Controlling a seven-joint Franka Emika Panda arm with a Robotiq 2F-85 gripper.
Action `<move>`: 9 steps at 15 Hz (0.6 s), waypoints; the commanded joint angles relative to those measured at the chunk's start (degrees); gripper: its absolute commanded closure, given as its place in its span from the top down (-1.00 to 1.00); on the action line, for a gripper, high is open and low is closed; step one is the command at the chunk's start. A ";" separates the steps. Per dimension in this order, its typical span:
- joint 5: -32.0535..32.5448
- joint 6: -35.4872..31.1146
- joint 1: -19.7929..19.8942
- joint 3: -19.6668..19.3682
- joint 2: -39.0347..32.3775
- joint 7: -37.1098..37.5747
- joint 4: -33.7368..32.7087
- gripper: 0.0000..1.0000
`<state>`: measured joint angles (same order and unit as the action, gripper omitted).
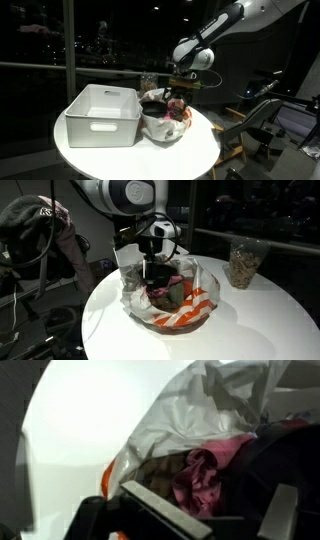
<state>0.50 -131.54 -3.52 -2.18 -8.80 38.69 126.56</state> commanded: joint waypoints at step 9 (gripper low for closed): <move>-0.20 -3.63 -1.88 2.35 -3.40 7.86 3.31 1.00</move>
<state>0.17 -134.51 -4.45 0.08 -9.73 43.57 130.82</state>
